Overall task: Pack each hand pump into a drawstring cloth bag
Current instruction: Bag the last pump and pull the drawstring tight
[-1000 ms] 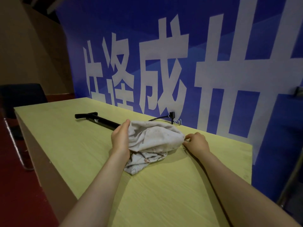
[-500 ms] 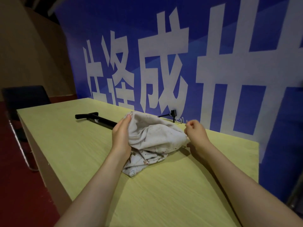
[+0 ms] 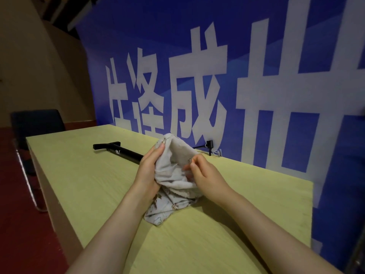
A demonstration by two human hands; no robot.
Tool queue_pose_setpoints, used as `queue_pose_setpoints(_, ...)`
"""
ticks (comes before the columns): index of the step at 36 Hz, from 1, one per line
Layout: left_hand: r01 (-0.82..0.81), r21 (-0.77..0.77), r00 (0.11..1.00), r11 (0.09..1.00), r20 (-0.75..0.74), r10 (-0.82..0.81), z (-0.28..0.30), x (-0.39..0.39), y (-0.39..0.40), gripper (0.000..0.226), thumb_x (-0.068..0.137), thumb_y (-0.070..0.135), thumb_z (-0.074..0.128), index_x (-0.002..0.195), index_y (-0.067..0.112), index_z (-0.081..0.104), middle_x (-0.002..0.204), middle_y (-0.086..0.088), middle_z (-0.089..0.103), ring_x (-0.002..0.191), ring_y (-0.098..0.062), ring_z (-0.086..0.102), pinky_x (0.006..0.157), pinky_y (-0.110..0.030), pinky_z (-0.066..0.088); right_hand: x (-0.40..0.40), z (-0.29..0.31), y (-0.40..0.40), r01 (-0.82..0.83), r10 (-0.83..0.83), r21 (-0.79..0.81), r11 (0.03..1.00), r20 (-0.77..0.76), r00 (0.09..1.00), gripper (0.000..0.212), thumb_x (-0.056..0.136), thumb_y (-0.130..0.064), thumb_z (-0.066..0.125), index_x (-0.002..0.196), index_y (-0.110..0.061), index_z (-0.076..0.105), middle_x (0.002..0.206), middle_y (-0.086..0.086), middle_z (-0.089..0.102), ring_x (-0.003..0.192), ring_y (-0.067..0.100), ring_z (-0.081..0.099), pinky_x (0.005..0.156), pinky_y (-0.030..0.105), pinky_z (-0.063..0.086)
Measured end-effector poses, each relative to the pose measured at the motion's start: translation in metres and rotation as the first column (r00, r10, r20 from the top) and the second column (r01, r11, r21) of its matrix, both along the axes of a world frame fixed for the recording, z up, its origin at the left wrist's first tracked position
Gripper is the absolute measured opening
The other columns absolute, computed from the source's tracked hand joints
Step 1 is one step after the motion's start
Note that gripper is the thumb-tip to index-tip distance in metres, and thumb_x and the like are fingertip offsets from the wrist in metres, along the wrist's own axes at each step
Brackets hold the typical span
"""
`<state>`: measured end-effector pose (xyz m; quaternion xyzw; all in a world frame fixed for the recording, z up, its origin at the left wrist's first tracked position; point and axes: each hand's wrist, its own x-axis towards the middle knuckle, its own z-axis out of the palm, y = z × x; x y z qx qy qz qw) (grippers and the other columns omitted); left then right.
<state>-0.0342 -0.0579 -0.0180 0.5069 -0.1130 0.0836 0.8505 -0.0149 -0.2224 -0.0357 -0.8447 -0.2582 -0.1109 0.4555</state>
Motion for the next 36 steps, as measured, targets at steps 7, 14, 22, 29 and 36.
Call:
queue_pose_setpoints(7, 0.044, -0.011, 0.999, 0.999, 0.025, -0.044, -0.002, 0.001, 0.001, 0.052, 0.09, 0.035, 0.055, 0.139, 0.016, 0.051, 0.137, -0.017, 0.056, 0.128, -0.034, 0.052, 0.111, -0.054, 0.034, 0.003, -0.012, 0.009, 0.069, -0.031, -0.321, 0.945, 0.123, 0.992, 0.013, 0.102, -0.029, 0.039, 0.095, -0.023, 0.048, 0.086, -0.005, 0.06, 0.076, 0.017, 0.054, 0.069, 0.035, 0.043)
queue_pose_setpoints(14, 0.03, -0.002, 0.999, 1.0, 0.029, -0.03, 0.0, -0.003, -0.002, 0.05, 0.086, 0.034, 0.056, 0.133, 0.016, 0.057, 0.129, -0.015, 0.062, 0.123, -0.031, 0.056, 0.107, -0.05, 0.04, 0.012, -0.019, 0.006, 0.125, -0.115, -0.237, 0.963, 0.057, 0.992, 0.013, 0.094, -0.029, 0.055, 0.087, -0.035, 0.064, 0.08, -0.014, 0.062, 0.079, 0.012, 0.059, 0.067, 0.028, 0.046)
queue_pose_setpoints(22, -0.013, -0.109, 1.0, 0.994, 0.004, 0.013, 0.002, -0.004, 0.0, 0.038, 0.097, 0.029, 0.049, 0.131, 0.017, 0.059, 0.12, -0.016, 0.066, 0.11, -0.033, 0.064, 0.095, -0.049, 0.049, 0.008, -0.014, -0.002, 0.073, -0.061, -0.083, 0.994, 0.134, 0.989, 0.036, 0.091, -0.023, 0.057, 0.126, -0.032, 0.056, 0.098, -0.016, 0.061, 0.085, 0.003, 0.057, 0.077, 0.03, 0.052)
queue_pose_setpoints(29, -0.18, -0.289, 0.983, 0.94, -0.08, 0.163, 0.004, 0.0, 0.009, 0.035, 0.096, 0.032, 0.053, 0.126, 0.017, 0.064, 0.12, -0.011, 0.068, 0.112, -0.028, 0.064, 0.098, -0.044, 0.049, 0.01, -0.002, -0.024, 0.103, -0.042, -0.205, 0.973, 0.279, 0.959, 0.039, 0.083, -0.066, 0.046, 0.109, -0.042, 0.063, 0.103, -0.03, 0.049, 0.116, 0.003, 0.036, 0.107, 0.033, 0.027)
queue_pose_setpoints(36, -0.277, -0.377, 0.959, 0.884, -0.157, 0.234, 0.001, 0.005, 0.016, 0.035, 0.094, 0.032, 0.055, 0.125, 0.018, 0.064, 0.122, -0.01, 0.067, 0.115, -0.028, 0.061, 0.104, -0.047, 0.044, 0.013, 0.0, -0.028, 0.012, 0.073, -0.328, 0.944, 0.243, 0.967, 0.024, 0.091, -0.04, 0.06, 0.109, -0.026, 0.068, 0.112, -0.021, 0.055, 0.116, -0.002, 0.04, 0.103, 0.03, 0.038)
